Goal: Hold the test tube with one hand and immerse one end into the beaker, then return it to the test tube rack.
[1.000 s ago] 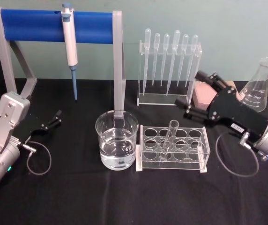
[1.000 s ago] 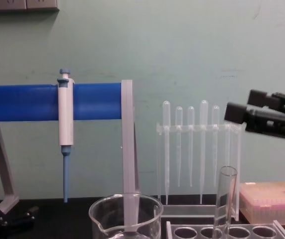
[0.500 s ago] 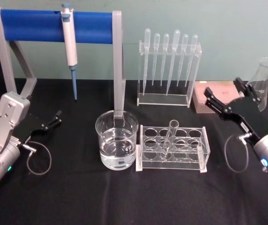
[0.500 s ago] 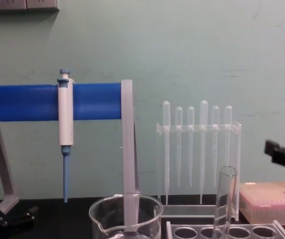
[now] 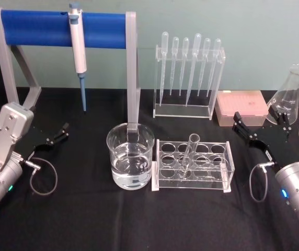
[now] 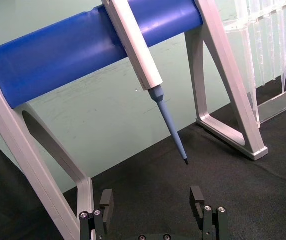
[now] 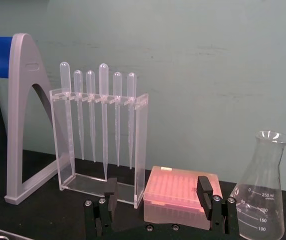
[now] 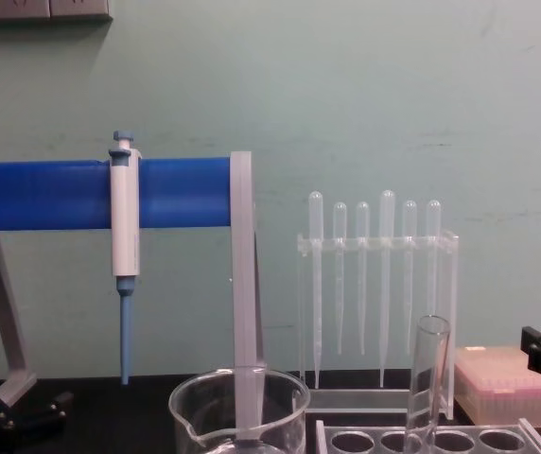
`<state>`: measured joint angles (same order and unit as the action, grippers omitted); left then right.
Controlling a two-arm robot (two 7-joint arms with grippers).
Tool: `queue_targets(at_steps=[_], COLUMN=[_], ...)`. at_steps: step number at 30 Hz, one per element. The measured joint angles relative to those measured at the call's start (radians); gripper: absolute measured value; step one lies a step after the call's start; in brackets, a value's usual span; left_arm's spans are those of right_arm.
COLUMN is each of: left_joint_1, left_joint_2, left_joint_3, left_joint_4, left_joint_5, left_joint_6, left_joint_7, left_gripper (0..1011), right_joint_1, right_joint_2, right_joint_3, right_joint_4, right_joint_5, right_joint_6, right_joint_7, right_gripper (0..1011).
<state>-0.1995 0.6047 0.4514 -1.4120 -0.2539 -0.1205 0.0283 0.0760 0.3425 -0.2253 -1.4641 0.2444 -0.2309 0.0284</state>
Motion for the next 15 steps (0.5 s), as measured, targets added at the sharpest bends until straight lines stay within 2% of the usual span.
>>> queue_targets(at_steps=[15], left_joint_1=[0.000], left_joint_2=[0.000], left_joint_3=[0.000], left_joint_4=[0.000], left_joint_5=[0.000], left_joint_6=[0.000], left_joint_7=[0.000], left_gripper=[1000], right_joint_1=[0.001], right_joint_2=[0.003], right_joint_3=[-0.002], right_joint_4=[-0.003], right_joint_5=[0.002], right_joint_6=[0.000], right_joint_7=[0.000], right_gripper=[1002])
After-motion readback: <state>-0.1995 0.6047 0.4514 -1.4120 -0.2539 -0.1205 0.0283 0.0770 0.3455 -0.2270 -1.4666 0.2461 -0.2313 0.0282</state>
